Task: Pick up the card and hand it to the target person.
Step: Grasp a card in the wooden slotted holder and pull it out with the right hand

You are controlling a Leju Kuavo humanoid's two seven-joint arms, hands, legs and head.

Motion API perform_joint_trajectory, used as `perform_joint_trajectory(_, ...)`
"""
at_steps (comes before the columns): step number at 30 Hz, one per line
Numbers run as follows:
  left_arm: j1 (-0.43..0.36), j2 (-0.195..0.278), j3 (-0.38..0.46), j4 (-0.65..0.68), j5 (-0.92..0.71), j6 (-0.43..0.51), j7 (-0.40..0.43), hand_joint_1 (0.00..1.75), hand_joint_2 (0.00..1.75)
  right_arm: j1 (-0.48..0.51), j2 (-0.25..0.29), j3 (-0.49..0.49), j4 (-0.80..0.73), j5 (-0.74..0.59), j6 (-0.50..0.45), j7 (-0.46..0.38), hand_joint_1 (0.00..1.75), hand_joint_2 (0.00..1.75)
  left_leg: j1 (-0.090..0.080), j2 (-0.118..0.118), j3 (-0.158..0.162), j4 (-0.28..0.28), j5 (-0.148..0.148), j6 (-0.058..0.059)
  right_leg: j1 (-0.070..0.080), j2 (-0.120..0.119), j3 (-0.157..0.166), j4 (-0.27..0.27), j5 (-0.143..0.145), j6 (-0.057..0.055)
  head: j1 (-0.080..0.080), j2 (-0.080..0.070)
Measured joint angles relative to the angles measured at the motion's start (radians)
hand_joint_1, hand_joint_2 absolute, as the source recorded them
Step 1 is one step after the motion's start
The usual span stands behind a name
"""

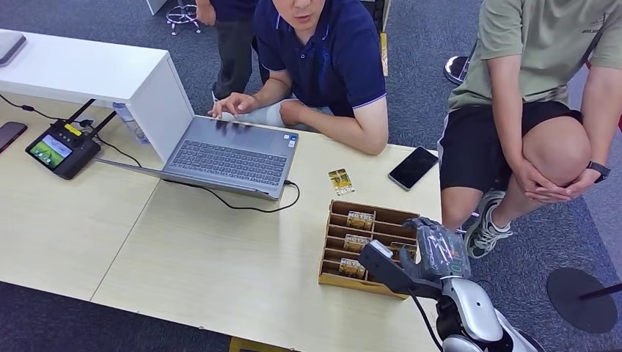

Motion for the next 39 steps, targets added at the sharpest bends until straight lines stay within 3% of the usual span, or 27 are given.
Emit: perform_joint_trajectory(39, 0.000, -0.001, 0.000, 0.000, 0.000, 0.000, 0.007, 0.00, 0.00, -0.024, 0.004, 0.056, 0.050, -0.061, -0.008, 0.000, 0.90, 1.75, 0.000, 0.000, 0.000, 0.000, 0.000, 0.000, 0.000, 0.000, 0.000, 0.000, 0.000, 0.000, 0.000, 0.000)
